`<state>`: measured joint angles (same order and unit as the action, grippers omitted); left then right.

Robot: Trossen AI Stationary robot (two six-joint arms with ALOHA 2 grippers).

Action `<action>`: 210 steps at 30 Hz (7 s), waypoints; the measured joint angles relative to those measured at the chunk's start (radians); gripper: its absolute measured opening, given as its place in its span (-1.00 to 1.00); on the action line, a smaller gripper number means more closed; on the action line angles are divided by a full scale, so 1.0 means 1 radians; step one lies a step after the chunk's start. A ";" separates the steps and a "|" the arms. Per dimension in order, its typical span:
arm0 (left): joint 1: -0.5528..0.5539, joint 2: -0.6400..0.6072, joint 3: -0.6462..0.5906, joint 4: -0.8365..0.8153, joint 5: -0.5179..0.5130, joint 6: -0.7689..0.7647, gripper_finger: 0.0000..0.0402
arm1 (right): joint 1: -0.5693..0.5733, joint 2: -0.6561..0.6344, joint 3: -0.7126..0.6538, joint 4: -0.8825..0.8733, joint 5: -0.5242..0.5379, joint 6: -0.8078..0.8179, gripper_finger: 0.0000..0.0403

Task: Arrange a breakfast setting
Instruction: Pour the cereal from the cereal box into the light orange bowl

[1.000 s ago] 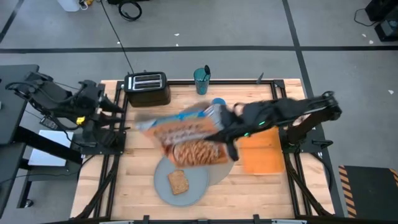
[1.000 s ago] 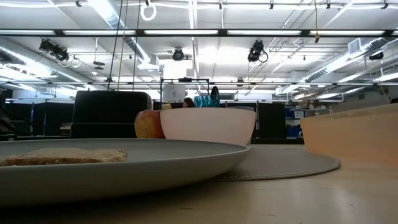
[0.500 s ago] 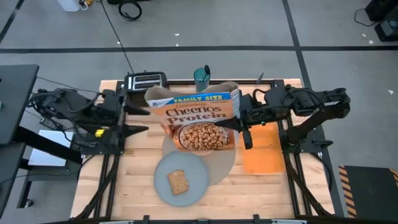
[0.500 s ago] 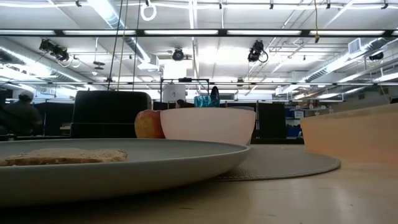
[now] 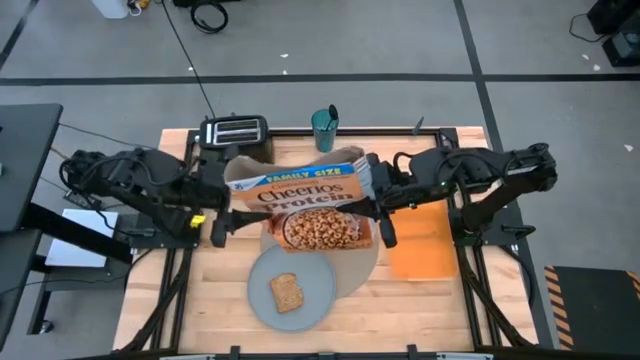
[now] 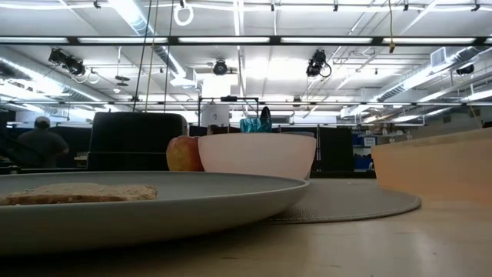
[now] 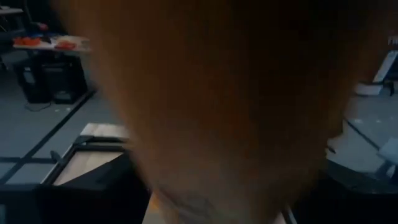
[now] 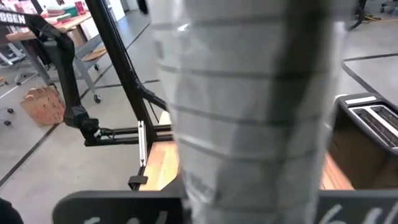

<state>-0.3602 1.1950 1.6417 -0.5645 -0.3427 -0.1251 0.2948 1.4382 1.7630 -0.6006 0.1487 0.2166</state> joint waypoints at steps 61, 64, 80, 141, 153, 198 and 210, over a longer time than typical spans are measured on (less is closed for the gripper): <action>0.004 -0.117 0.001 0.402 -0.128 0.182 -0.96 | -0.092 -0.169 -0.593 1.181 0.059 -0.176 0.91; 0.004 -0.102 0.001 0.408 -0.128 0.180 -0.96 | -0.098 -0.167 -0.581 1.201 0.063 -0.176 0.91; 0.013 -0.019 0.002 0.496 -0.131 0.163 -0.94 | -0.108 -0.166 -0.572 1.323 0.056 -0.167 0.31; 0.134 0.015 0.001 -0.399 -0.203 -0.494 -0.05 | -0.115 -1.033 -0.989 -0.099 0.086 0.026 0.15; 0.236 0.025 0.001 -0.377 -0.161 -0.424 -0.05 | -0.115 -0.675 -0.716 -0.277 0.088 -0.118 0.15; 0.233 0.013 0.001 -0.518 -0.007 -0.395 -0.05 | -0.116 -0.123 -0.166 -0.518 0.055 -0.524 0.15; 0.233 0.007 0.001 -0.535 -0.007 -0.396 -0.05 | -0.123 -0.121 -0.142 -0.552 0.063 -0.526 0.15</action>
<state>-0.1272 1.2018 1.6425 -1.0993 -0.3500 -0.5213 0.1715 1.3173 1.6207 -1.1528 0.2114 -0.3090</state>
